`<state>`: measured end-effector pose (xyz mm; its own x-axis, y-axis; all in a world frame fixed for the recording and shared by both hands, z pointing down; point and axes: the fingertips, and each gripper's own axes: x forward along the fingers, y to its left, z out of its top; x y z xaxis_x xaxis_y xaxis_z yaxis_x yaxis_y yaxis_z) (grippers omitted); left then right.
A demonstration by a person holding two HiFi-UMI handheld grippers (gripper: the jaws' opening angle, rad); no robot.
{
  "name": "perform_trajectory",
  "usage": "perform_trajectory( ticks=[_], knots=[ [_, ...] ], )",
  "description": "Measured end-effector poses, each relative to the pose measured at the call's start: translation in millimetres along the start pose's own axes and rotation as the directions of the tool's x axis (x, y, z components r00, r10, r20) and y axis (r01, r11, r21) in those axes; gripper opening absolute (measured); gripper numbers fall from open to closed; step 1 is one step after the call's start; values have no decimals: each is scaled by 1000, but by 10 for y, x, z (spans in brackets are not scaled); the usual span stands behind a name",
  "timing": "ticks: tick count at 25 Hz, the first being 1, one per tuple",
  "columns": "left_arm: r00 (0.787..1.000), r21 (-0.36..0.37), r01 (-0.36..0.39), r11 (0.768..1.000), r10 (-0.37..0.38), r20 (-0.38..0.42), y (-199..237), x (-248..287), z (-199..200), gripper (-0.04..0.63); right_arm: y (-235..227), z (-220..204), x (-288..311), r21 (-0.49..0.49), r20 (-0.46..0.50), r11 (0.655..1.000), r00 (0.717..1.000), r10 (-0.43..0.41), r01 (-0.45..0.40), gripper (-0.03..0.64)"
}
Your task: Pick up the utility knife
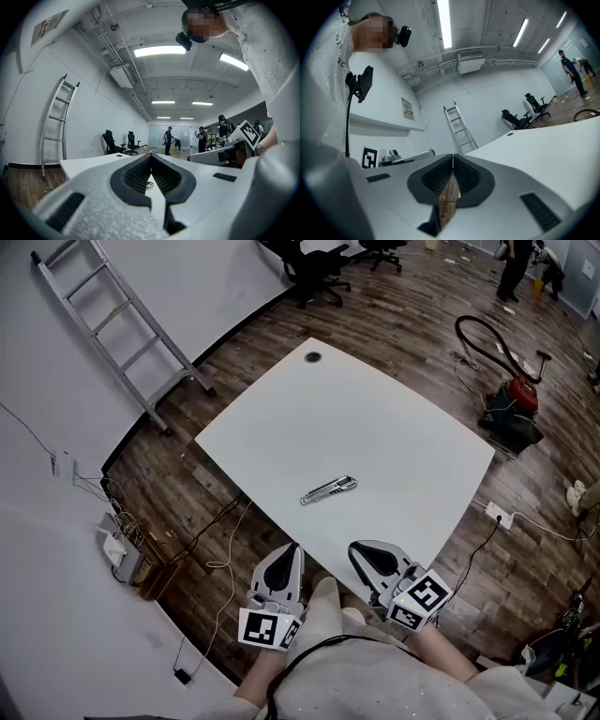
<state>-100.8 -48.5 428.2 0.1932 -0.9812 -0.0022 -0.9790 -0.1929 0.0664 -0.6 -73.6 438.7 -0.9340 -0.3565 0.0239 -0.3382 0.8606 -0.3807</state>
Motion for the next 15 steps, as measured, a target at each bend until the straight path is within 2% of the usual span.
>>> perform_trajectory(
  ticks=[4,7,15],
  knots=[
    [1000,-21,21,1000,-21,-2,25,193,-152,8,-144,-130,101,-32,-60,999,998,24,-26,6],
    [999,-37,49,998,-49,-11,31,369,-300,8,-284,-248,244,-66,-141,995,988,69,-78,8],
    [994,-24,112,993,-112,2,119,680,-503,8,-756,-503,640,-217,-390,943,908,154,-253,8]
  ],
)
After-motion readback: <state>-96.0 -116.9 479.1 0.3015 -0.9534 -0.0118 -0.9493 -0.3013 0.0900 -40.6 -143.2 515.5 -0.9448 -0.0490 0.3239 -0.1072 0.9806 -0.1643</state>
